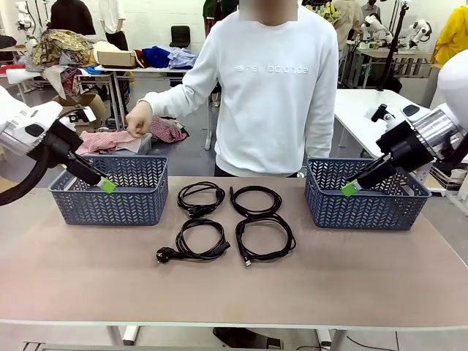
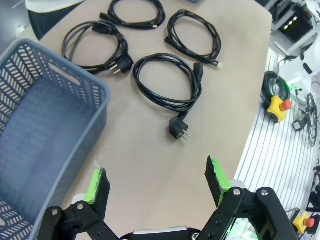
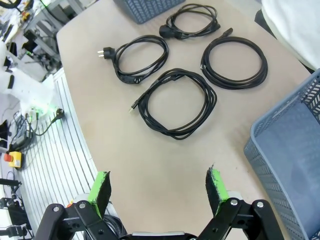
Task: Organize the cables according to human instructions.
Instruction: Pick up a bundle of cables and place it in the basket indicated by the human.
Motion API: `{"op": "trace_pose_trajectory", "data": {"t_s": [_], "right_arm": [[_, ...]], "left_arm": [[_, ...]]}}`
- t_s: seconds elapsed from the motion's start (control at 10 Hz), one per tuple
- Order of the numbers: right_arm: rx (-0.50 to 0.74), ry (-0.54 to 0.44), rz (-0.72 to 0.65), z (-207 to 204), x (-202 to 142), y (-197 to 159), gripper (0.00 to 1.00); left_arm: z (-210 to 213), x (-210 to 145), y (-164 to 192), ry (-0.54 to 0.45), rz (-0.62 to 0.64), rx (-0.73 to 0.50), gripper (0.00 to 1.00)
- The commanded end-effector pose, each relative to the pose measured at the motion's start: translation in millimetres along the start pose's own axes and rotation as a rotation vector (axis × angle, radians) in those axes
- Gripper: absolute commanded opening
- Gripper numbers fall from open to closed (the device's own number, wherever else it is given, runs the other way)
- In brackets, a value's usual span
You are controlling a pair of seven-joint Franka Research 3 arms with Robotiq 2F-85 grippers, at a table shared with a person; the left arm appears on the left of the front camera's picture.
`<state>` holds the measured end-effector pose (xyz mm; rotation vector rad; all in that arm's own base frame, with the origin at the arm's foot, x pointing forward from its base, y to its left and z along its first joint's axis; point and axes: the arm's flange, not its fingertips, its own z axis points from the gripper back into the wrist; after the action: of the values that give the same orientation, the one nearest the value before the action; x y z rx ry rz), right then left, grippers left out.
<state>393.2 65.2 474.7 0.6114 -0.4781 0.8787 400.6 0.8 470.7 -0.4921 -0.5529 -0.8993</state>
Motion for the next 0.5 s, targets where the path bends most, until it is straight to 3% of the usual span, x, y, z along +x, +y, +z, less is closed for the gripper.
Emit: {"op": "trace_pose_trajectory", "data": {"t_s": [0.0,0.4], "right_arm": [[0.016,-0.030,0.017,1.5,1.7,-1.0,1.00],[0.016,-0.030,0.017,1.5,1.7,-1.0,1.00]], "left_arm": [[-2.5,-3.6,2.1,-0.026,-0.018,-0.014,1.00],[-2.5,-3.6,2.1,-0.026,-0.018,-0.014,1.00]]}}
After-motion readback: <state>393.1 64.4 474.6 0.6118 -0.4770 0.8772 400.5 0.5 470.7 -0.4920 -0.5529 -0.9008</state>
